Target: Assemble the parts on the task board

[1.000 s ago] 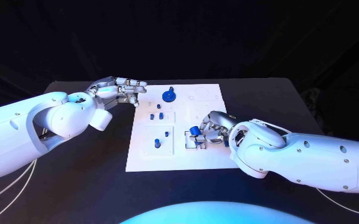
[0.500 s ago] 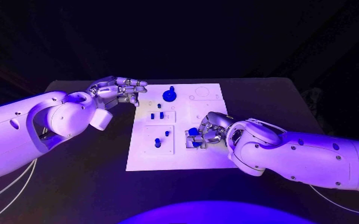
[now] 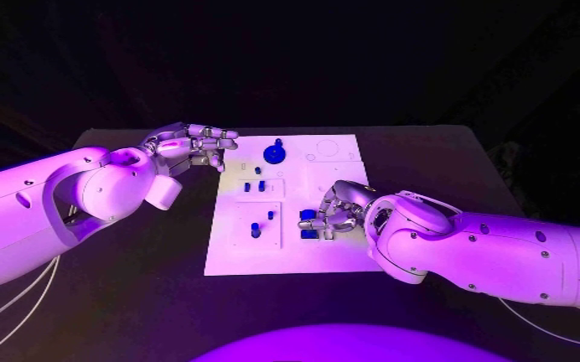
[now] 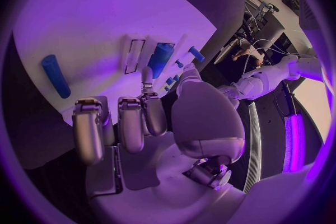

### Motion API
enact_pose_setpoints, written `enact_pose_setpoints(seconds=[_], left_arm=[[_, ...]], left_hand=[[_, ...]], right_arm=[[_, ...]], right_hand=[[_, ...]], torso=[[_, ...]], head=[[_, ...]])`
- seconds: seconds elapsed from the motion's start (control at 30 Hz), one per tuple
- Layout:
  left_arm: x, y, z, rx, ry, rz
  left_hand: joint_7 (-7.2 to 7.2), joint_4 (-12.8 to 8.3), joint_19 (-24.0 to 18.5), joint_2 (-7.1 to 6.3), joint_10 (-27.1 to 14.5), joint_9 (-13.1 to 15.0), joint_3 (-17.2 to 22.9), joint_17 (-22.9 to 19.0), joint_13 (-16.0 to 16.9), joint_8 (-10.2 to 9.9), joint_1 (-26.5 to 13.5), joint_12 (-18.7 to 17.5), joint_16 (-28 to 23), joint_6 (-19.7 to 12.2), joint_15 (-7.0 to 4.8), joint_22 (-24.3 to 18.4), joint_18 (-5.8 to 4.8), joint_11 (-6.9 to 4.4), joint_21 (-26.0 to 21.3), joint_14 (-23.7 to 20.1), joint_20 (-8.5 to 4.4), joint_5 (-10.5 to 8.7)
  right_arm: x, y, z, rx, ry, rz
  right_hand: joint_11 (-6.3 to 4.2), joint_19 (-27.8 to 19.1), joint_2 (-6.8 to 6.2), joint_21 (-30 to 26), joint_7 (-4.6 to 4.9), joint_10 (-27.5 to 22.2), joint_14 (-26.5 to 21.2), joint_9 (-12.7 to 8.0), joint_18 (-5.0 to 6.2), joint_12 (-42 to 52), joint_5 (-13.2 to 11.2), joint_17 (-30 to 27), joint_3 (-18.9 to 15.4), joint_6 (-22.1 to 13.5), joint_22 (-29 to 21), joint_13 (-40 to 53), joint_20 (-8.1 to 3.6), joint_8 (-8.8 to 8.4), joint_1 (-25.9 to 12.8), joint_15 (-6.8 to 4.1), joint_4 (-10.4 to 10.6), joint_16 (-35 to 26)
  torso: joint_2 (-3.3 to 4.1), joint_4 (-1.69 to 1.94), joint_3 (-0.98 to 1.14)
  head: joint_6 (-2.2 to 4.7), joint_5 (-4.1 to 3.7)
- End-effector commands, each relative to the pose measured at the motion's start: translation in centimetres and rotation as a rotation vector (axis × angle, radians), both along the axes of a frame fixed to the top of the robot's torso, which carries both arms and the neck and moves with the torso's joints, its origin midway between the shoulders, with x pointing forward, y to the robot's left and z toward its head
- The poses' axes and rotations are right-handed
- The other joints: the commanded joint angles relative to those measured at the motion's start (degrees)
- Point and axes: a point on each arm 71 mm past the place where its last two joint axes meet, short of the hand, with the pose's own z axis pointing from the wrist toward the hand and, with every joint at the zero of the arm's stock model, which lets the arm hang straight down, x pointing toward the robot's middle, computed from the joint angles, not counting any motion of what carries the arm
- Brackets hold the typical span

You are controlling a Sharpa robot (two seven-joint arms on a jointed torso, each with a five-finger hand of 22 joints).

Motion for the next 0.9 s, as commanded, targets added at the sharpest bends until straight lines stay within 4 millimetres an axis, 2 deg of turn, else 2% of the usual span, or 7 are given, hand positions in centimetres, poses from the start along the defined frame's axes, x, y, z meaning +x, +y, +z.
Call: enact_pose_setpoints(seconds=[0.03,0.2,0.33,0.43,0.7,0.83,0.9], left_arm=[[-0.1,-0.2,0.1,-0.007,-0.003,-0.017],[-0.1,-0.2,0.1,-0.007,-0.002,-0.018],[-0.1,-0.1,0.1,-0.006,-0.001,-0.018],[-0.1,-0.1,0.1,-0.006,-0.001,-0.017],[0.0,-0.1,0.1,-0.005,-0.004,-0.011],[0.0,-0.1,0.2,-0.007,-0.011,-0.006],[0.0,-0.1,0.2,-0.009,-0.015,-0.003]], left_hand=[[-0.02,0.04,-0.50,0.14,-0.51,-0.04,-0.45,-0.05,-0.06,0.38,-0.24,0.20,-0.15,-0.29,0.01,-0.06,1.15,0.06,-0.36,-0.26,0.01,-0.02],[-0.02,0.04,-0.50,0.14,-0.51,-0.04,-0.45,-0.05,-0.06,0.38,-0.24,0.20,-0.15,-0.29,0.01,-0.06,1.15,0.06,-0.36,-0.26,0.01,-0.02],[-0.02,0.04,-0.50,0.14,-0.51,-0.04,-0.45,-0.05,-0.06,0.38,-0.24,0.20,-0.15,-0.29,0.01,-0.06,1.15,0.06,-0.36,-0.26,0.01,-0.02],[-0.01,0.04,-0.50,0.14,-0.51,-0.04,-0.45,-0.06,-0.06,0.38,-0.24,0.20,-0.15,-0.29,0.01,-0.06,1.15,0.06,-0.36,-0.26,0.01,-0.02],[0.00,0.03,-0.52,0.18,-0.61,-0.07,-0.46,-0.12,-0.07,0.40,-0.23,0.25,-0.15,-0.36,0.02,-0.09,1.15,0.07,-0.41,-0.31,0.03,-0.02],[0.01,0.03,-0.53,0.24,-0.64,-0.07,-0.44,-0.14,-0.07,0.42,-0.20,0.28,-0.14,-0.37,0.02,-0.10,1.16,0.08,-0.43,-0.33,0.03,-0.01],[0.01,0.03,-0.53,0.24,-0.64,-0.07,-0.44,-0.14,-0.07,0.42,-0.20,0.28,-0.14,-0.37,0.02,-0.10,1.16,0.08,-0.43,-0.33,0.03,-0.01]], right_arm=[[0.0,0.1,0.1,-0.001,-0.021,0.014],[0.0,0.0,0.2,0.000,-0.038,0.012],[-0.1,-0.1,0.5,0.007,-0.052,0.019],[-0.4,-0.2,0.7,0.015,-0.065,0.031],[-0.8,-2.1,1.2,0.014,-0.090,0.024],[-0.9,-4.0,1.7,0.015,-0.114,0.012],[-0.9,-5.1,2.0,0.010,-0.129,0.003]], right_hand=[[0.12,4.89,-0.36,-0.47,0.16,-0.48,4.64,0.11,-0.64,-0.28,-0.76,9.08,0.53,-0.45,14.27,5.74,-0.27,-0.33,-0.84,-0.30,0.01,-0.40],[0.13,4.84,-0.27,-0.58,0.18,-0.57,4.61,0.22,-0.62,-0.45,-0.74,8.99,1.03,-0.50,14.24,5.62,-0.25,-0.34,-1.09,-0.28,-0.01,-0.46],[0.03,4.91,2.17,-0.41,0.06,-0.42,4.65,0.53,-0.65,-0.28,2.96,9.13,2.57,-0.32,14.29,5.79,-0.28,-0.19,1.17,-0.34,-0.34,-0.39],[-0.11,5.00,3.05,-0.20,-0.13,-0.27,4.69,0.85,-0.70,-0.10,4.87,9.24,3.06,-0.01,14.35,5.95,-0.38,0.10,4.04,-0.47,-0.88,-0.34],[-0.23,5.06,4.02,-0.06,-0.18,-0.13,4.70,1.23,-0.73,0.00,8.29,9.32,3.11,-0.22,14.39,6.08,-0.54,0.14,8.74,-0.59,-1.56,-0.31],[0.04,4.92,4.80,-0.41,0.20,-0.23,4.63,0.75,-0.66,-0.18,10.43,9.05,3.41,-1.12,14.29,5.98,-0.47,-0.92,11.07,-0.41,-2.02,-0.48],[0.37,4.91,5.20,-0.42,0.62,-0.22,4.63,-0.21,-0.66,-0.23,11.07,9.06,3.72,-1.60,14.29,5.99,-0.28,-2.59,13.16,-0.16,-2.58,-0.48]], torso=[[0.00,0.03,-0.02],[0.01,0.10,0.01],[0.01,0.11,0.02],[0.03,0.08,0.01],[-0.04,-0.15,0.00],[-0.24,-0.31,0.01],[-0.30,-0.39,0.01]], head=[[0.02,-0.03],[0.01,-0.03],[0.05,-0.03],[0.05,0.05],[0.38,-0.03],[0.49,-0.36],[0.53,-0.53]])
